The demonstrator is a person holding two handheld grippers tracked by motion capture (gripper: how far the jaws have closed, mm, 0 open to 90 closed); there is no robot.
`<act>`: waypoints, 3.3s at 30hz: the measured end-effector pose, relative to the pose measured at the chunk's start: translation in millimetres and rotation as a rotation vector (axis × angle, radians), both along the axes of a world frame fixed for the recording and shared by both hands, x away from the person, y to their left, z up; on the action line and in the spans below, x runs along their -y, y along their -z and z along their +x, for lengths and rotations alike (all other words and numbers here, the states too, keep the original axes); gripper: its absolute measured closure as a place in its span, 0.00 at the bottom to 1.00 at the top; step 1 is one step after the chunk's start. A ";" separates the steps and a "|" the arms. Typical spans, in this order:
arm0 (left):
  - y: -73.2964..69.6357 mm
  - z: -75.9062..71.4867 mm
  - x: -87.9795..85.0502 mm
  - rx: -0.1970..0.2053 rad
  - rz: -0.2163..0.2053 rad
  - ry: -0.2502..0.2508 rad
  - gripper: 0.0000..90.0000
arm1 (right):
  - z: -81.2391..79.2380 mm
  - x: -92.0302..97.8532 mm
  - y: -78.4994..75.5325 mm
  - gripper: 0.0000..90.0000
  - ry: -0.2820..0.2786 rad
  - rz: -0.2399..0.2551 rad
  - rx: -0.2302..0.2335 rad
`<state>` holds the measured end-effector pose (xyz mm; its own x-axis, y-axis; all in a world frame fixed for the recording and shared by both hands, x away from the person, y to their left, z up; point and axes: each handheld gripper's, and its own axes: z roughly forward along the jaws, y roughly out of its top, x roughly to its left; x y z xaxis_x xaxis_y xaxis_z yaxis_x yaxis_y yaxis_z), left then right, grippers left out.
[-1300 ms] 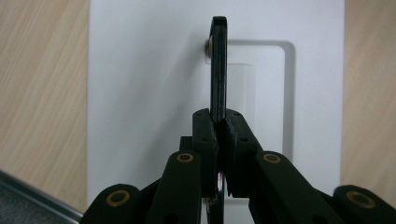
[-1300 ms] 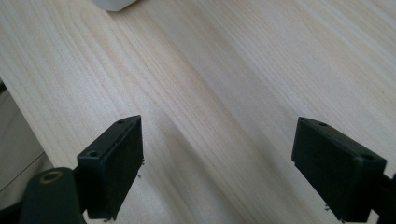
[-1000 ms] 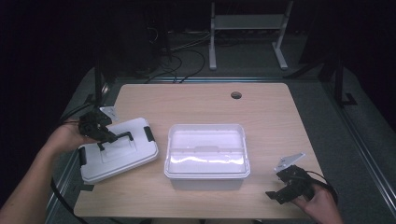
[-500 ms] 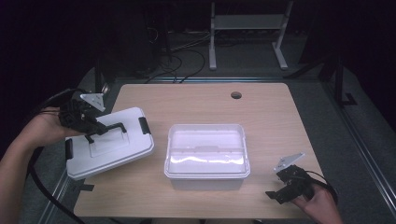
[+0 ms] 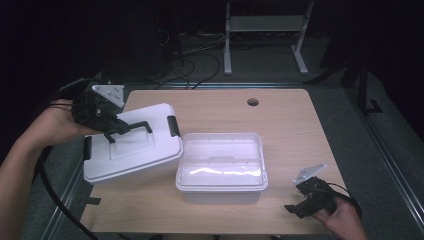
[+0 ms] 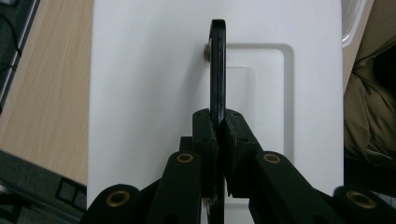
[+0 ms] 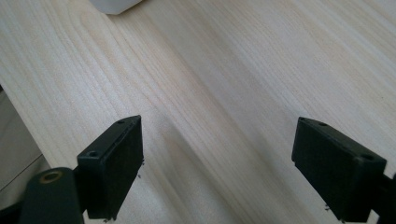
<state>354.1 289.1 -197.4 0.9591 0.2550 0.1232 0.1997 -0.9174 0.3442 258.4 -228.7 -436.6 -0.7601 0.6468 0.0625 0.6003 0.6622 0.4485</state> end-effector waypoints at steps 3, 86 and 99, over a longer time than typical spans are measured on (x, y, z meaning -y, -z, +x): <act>0.1 1.3 16.2 -0.004 0.002 0.032 0.94 | -0.1 0.2 -0.3 0.18 0.002 0.002 -0.001; 58.7 14.0 181.7 -0.135 -0.056 0.244 0.72 | -1.5 5.4 -3.8 0.17 0.015 0.021 0.015; 64.1 14.6 162.1 -0.136 -0.046 0.208 0.72 | -1.5 1.8 -5.4 0.17 0.006 0.023 0.019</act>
<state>368.7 127.1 -261.6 0.9984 0.0529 -0.0179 0.0558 -0.9277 0.3690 256.9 -230.5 -431.2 -0.7573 0.6500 0.0632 0.5956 0.6478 0.4750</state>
